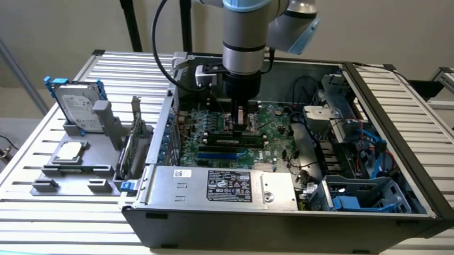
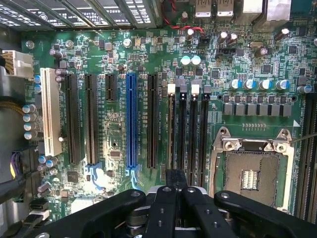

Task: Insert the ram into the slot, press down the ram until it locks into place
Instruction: 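Press down the ram until it locks into place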

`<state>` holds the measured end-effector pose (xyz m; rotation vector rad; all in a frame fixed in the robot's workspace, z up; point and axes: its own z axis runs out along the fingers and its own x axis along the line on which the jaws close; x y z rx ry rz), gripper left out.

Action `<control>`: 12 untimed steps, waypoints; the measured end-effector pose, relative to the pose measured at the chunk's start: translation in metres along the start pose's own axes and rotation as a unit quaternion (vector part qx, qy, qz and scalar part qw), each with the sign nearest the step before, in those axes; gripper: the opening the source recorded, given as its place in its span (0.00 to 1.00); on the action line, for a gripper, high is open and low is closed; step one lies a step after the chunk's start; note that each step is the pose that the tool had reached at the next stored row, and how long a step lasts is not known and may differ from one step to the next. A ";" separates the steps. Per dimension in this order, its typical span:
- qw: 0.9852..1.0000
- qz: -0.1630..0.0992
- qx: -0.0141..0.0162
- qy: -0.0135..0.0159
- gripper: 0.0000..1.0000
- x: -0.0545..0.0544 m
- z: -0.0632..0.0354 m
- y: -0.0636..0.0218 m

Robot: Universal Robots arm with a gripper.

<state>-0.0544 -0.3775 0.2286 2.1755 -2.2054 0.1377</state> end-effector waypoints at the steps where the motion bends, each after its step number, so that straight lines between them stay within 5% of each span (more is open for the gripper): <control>1: 1.000 0.000 0.000 0.000 0.10 0.000 0.0010 0.0001; 7: 1.000 0.000 0.000 0.000 0.10 -0.001 0.0028 0.0001; 12: 1.000 0.000 0.000 0.000 0.10 0.001 -0.0128 -0.0005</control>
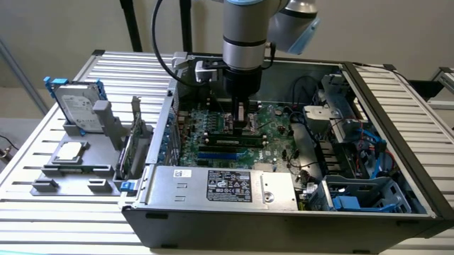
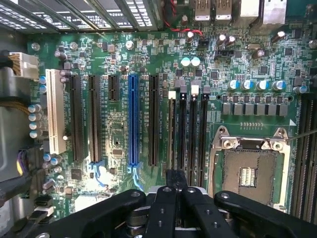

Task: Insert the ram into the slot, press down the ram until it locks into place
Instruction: 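Press down the ram until it locks into place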

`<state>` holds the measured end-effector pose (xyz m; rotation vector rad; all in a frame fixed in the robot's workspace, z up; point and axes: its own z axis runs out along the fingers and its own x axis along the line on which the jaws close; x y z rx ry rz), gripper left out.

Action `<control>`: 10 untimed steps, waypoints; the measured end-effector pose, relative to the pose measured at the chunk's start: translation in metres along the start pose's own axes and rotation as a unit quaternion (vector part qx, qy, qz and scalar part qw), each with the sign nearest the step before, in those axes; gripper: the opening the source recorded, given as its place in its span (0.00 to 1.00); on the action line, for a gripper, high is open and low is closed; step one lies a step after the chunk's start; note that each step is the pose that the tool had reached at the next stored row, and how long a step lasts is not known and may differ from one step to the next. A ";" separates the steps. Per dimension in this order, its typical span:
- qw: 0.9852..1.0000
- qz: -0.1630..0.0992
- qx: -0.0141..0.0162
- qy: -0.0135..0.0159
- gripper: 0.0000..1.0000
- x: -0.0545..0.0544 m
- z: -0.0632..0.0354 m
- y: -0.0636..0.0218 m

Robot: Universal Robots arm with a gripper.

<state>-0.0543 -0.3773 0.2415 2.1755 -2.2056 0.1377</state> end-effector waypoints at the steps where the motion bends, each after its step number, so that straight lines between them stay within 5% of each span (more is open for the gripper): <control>1: 1.000 0.000 0.000 0.000 0.10 0.000 -0.0021 -0.0001; 10: 1.000 0.000 0.000 0.000 0.10 0.000 -0.0036 -0.0001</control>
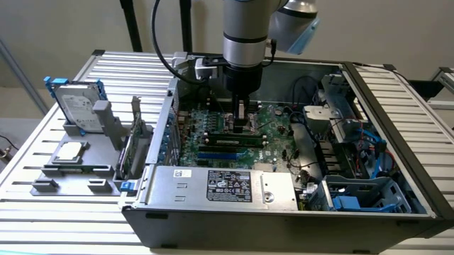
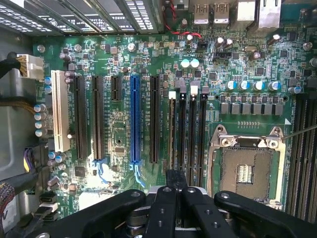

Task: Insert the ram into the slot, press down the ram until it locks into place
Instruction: 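Press down the ram until it locks into place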

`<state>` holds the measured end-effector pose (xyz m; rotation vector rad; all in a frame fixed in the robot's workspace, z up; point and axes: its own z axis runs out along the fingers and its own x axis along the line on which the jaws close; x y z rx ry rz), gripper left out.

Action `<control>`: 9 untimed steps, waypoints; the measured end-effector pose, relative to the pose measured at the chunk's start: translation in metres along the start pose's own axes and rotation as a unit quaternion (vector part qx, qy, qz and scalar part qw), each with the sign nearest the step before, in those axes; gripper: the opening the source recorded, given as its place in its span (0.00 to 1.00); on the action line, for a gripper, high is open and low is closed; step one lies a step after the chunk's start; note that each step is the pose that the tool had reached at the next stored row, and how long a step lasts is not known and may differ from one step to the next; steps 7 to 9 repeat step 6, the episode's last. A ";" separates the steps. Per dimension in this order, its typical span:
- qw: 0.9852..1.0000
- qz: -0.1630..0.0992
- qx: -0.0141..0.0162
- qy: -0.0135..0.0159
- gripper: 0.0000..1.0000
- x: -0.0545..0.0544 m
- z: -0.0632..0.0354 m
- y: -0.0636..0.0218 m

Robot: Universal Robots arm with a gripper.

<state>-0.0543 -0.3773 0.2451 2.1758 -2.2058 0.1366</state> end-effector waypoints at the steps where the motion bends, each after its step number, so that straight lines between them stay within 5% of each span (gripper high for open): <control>1: 1.000 0.000 0.000 0.000 0.10 0.000 0.0000 0.0000; 9: 1.000 0.000 0.000 -0.002 0.10 0.000 0.0000 0.0000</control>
